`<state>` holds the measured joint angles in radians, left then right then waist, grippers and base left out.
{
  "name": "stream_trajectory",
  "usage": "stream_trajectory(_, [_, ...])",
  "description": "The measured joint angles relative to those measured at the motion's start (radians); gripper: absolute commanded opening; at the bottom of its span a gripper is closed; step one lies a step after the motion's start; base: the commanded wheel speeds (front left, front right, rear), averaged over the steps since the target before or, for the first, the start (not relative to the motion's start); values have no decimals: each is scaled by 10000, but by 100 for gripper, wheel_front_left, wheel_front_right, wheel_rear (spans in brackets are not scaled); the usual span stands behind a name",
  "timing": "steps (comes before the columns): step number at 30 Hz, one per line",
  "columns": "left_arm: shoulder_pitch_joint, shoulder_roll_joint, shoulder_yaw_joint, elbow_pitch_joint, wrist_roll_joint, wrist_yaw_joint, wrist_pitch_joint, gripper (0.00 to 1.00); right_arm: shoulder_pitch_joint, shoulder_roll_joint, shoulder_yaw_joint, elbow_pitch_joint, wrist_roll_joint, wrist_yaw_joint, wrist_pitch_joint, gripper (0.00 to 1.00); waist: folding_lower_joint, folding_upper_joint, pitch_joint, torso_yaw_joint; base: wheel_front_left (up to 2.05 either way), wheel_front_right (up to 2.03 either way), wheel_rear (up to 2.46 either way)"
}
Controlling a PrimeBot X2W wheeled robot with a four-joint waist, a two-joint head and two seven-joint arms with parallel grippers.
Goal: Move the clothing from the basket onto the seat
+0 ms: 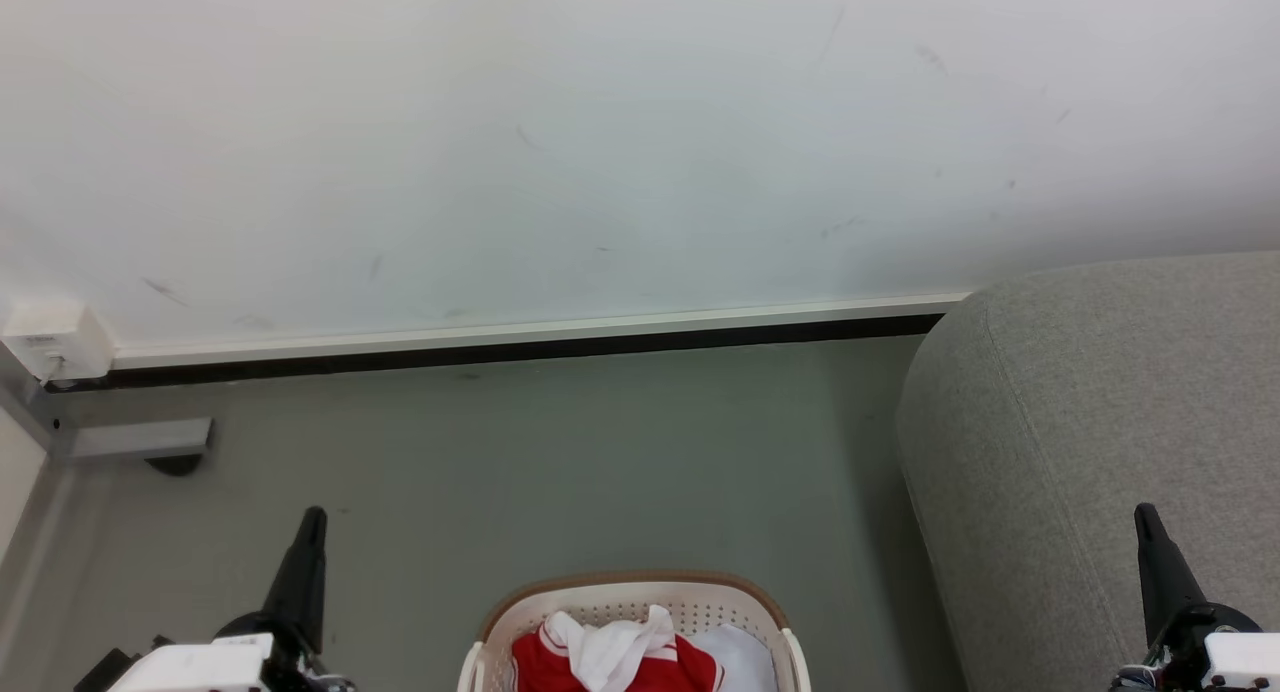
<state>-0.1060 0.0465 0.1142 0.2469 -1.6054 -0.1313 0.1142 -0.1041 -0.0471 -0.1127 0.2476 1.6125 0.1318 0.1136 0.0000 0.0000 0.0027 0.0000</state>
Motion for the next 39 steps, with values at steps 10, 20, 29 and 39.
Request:
stream_trajectory(10, [0,0,0,0,0,0,0,0,0,0,0,0,0,0,0,0,0,0,0,0,0,0,0])
stream_trajectory(20, [0,0,0,0,0,0,0,0,0,0,0,0,0,0,0,0,0,0,0,0,0,0,0])
stream_trajectory(29, [0,0,0,0,0,0,0,0,0,0,0,0,0,0,2,0,0,0,0,0,0,0,0])
stream_trajectory(39, [0,0,0,0,0,0,0,0,0,0,0,0,0,0,0,0,0,0,0,0,0,0,0])
